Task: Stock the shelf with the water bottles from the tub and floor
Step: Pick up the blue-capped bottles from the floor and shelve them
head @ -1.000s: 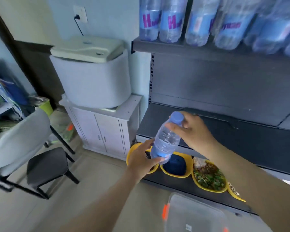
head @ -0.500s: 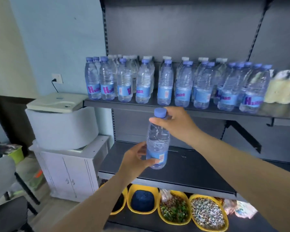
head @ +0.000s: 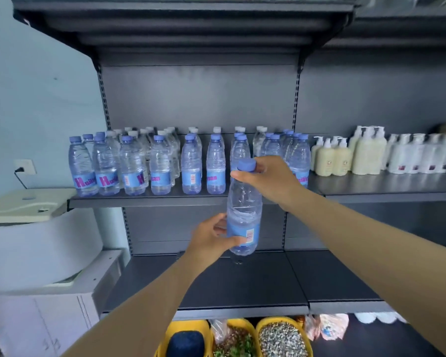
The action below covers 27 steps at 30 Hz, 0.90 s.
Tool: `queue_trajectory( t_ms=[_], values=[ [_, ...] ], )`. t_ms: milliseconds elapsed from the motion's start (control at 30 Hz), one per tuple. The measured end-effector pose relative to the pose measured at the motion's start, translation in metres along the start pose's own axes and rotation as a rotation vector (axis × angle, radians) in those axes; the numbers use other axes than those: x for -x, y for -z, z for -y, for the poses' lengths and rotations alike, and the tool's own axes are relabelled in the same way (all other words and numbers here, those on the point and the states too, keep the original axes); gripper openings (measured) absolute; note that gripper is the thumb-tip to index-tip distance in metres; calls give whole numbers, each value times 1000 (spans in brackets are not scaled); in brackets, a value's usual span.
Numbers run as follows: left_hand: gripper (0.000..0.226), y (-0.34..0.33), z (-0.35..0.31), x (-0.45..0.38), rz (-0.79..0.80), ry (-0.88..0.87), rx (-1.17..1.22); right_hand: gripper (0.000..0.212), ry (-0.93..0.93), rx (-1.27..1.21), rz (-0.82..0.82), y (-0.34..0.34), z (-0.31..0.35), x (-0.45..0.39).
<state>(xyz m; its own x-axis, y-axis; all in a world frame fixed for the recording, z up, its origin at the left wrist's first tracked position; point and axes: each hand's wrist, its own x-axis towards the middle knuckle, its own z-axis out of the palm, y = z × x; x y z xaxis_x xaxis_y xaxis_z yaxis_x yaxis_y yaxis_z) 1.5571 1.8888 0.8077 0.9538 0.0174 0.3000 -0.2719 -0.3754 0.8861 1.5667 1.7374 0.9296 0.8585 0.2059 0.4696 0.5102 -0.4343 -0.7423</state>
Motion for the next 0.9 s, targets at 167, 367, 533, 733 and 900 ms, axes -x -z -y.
queue_trajectory(
  t_ms=[167,367,533,733,900],
  values=[
    [46,-32,-19,-16,-9,-9,16,42,14,3,-38,37,-13,-6],
    [41,-76,-38,-47,-11,-26,24,37,-8,6,10,81,-42,-33],
    [42,-118,-50,-77,-57,-27,59,21,13,-18,39,114,-71,-59],
    [42,-150,-57,-109,-61,-48,28,24,0,-67,43,142,-97,-84],
    [43,-167,-56,-133,-36,-58,14,38,-39,-81,9,155,-116,-102]
  ],
)
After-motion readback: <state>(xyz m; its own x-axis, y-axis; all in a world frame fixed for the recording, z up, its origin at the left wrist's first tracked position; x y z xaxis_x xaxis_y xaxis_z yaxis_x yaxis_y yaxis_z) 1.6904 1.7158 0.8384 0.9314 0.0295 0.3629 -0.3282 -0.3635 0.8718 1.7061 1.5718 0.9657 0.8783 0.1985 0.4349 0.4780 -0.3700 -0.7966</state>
